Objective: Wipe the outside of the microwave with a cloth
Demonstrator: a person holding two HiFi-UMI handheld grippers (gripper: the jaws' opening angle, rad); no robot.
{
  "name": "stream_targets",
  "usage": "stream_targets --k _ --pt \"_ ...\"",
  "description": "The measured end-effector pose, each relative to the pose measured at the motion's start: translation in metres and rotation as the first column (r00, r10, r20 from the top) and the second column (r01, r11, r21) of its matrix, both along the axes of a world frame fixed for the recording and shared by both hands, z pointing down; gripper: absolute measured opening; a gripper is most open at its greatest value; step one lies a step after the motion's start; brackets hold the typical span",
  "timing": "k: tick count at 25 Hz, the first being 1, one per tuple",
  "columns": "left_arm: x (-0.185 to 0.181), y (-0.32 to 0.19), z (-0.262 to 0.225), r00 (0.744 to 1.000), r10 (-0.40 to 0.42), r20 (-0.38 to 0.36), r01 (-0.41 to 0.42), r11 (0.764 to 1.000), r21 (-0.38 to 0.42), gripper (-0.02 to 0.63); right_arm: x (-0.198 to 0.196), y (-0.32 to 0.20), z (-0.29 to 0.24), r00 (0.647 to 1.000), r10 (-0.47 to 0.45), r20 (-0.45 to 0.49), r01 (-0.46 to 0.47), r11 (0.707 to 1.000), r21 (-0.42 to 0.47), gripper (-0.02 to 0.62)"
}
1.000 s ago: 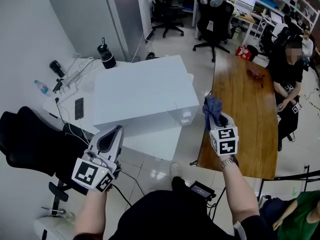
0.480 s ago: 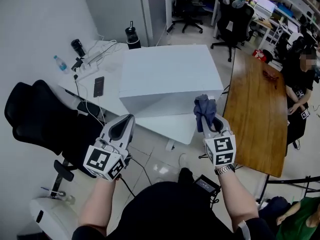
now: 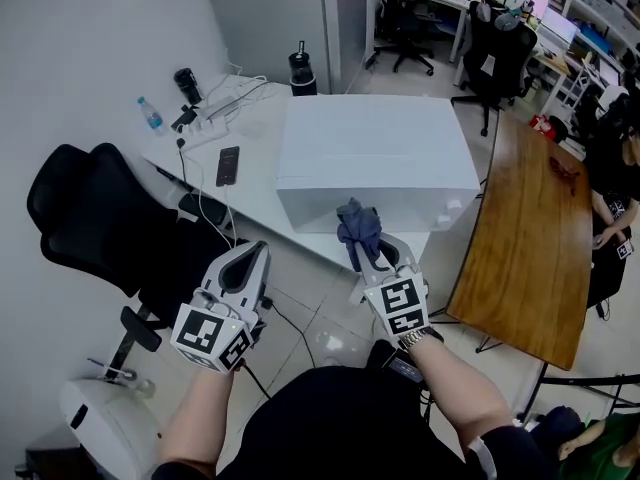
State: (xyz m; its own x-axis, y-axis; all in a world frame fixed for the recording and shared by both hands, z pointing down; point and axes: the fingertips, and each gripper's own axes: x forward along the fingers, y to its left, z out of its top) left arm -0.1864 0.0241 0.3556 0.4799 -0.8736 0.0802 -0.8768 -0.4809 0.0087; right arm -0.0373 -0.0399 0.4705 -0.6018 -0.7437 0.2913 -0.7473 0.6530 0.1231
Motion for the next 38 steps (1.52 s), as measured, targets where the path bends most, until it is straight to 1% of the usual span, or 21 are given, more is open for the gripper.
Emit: stream_targets --k 5,9,14,18,23,27,33,35,38 --pt "-0.029 0.01 0.003 0.998 -0.054 0.009 0.054 0.998 -0.012 0.005 -0.062 -0.007 0.021 0.994 -0.105 -0.013 0.105 0.994 -0.015 0.067" --pt "-0.051 0.017 0.005 0.995 -0.095 0.028 0.096 0.995 -0.02 0.005 -0.1 -0.014 0.04 0.988 -0.153 -0.021 0.152 0.988 -0.039 0.067" --pt "-0.074 0.019 0.005 0.99 -0.134 0.047 0.136 0.99 -0.026 0.005 -0.134 -0.032 0.063 0.985 -0.171 -0.036 0.168 0.982 -0.084 0.067" --pt "-0.085 0.021 0.006 0.987 -0.152 0.056 0.154 0.987 -0.035 0.005 -0.144 -0.051 0.078 0.99 -0.141 -0.033 0.135 0.982 -0.132 0.067" --pt "-0.087 0.018 0.009 0.987 -0.149 0.053 0.151 0.988 -0.035 0.005 -0.134 -0.069 0.083 0.997 -0.071 -0.009 0.068 0.984 -0.167 0.067" --pt "-0.079 0.011 0.011 0.992 -0.115 0.045 0.117 0.992 -0.036 0.005 -0.112 -0.074 0.083 1.0 -0.018 -0.009 0.016 0.986 -0.168 0.067" --pt "-0.06 0.001 0.013 0.998 -0.047 0.029 0.048 0.998 -0.031 0.005 -0.062 -0.081 0.085 0.996 0.089 -0.025 -0.092 0.981 -0.172 0.067" --pt "-0.052 -0.001 0.016 1.0 -0.021 0.022 0.022 0.999 -0.042 0.005 -0.039 -0.081 0.087 0.99 0.134 -0.044 -0.139 0.974 -0.178 0.067" --pt "-0.038 -0.006 0.021 1.0 0.021 0.015 -0.02 0.998 -0.055 0.005 -0.004 -0.084 0.09 0.978 0.205 -0.043 -0.21 0.959 -0.189 0.067"
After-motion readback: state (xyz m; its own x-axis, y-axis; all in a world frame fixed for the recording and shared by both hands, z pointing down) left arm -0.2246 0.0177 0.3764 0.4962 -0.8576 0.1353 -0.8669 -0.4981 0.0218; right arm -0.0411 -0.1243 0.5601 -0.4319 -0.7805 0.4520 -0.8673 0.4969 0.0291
